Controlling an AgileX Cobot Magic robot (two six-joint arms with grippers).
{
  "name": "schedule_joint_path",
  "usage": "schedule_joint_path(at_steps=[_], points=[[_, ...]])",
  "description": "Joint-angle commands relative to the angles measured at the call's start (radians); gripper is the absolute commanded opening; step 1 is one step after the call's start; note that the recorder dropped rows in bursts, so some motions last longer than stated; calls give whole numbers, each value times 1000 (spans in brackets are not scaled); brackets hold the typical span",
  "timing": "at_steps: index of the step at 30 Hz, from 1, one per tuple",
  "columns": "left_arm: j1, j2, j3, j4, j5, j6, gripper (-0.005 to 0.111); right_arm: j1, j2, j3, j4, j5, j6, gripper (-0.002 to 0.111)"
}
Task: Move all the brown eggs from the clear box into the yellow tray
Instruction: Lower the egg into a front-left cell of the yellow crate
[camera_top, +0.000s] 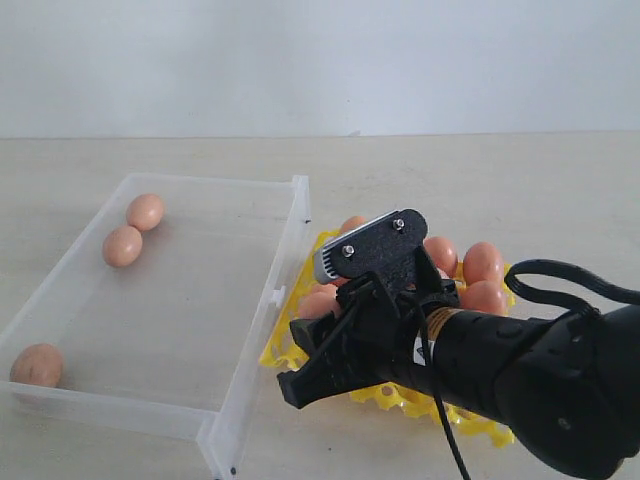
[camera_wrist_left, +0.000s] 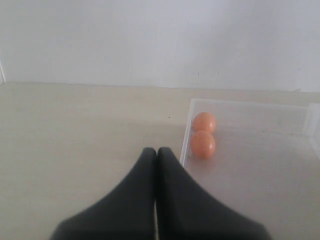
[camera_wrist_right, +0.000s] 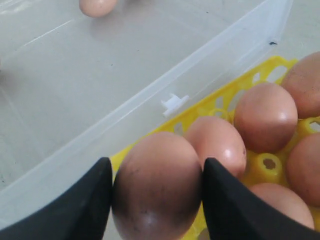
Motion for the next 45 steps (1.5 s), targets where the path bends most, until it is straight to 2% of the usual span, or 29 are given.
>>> schedule_joint_path(at_steps=[1, 6, 45], points=[[1, 3, -4, -5, 0, 1, -4, 1, -1, 6, -19, -44, -8, 0], [1, 3, -4, -5, 0, 1, -4, 1, 29, 6, -23, -99, -8, 0], [1, 3, -4, -5, 0, 1, -4, 1, 128, 15, -79, -202, 93, 0]])
